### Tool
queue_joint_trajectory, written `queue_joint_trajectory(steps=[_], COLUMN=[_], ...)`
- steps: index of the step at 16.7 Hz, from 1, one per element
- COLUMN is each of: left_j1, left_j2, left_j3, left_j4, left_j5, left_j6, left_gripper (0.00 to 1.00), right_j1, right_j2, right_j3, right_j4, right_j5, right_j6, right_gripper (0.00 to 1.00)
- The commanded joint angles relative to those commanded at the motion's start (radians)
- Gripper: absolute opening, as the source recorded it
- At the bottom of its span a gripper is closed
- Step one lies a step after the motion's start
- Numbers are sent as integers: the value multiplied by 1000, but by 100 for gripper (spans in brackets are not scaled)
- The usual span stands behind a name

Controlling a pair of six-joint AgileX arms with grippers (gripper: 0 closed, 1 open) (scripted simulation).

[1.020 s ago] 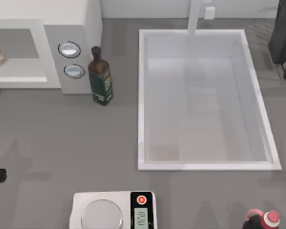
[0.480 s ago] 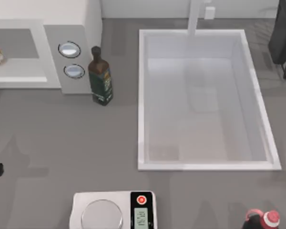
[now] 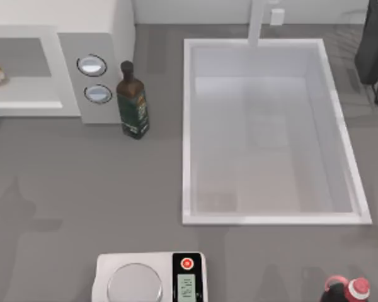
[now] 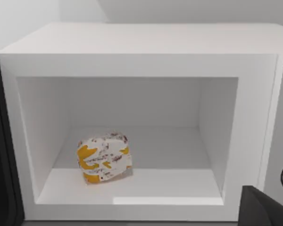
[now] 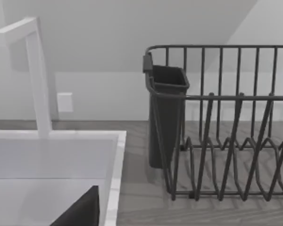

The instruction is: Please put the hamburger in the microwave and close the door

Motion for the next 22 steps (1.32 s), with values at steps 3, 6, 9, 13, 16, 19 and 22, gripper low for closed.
queue_joint_trajectory(steps=[3, 6, 9, 13, 16, 19, 22], left_j1=[103, 183, 196, 187, 132, 69, 61], left_j2=[28, 41, 42, 25, -43, -114, -124], left_j3=[41, 77, 84, 82, 90, 100, 102], left_j4=[-20, -41, -44, -59, -139, -215, -225], left_j5=[103, 176, 189, 170, 114, 62, 53], left_j6=[0, 0, 0, 0, 0, -1, -1], left_gripper=[0, 0, 0, 0, 0, 0, 0], right_j1=[0, 0, 0, 0, 0, 0, 0], right_j2=[0, 0, 0, 0, 0, 0, 0], right_j3=[0, 0, 0, 0, 0, 0, 0], right_j4=[0, 0, 0, 0, 0, 0, 0], right_j5=[0, 0, 0, 0, 0, 0, 0], right_j6=[0, 0, 0, 0, 0, 0, 0], right_gripper=[100, 100, 100, 100, 100, 100, 100])
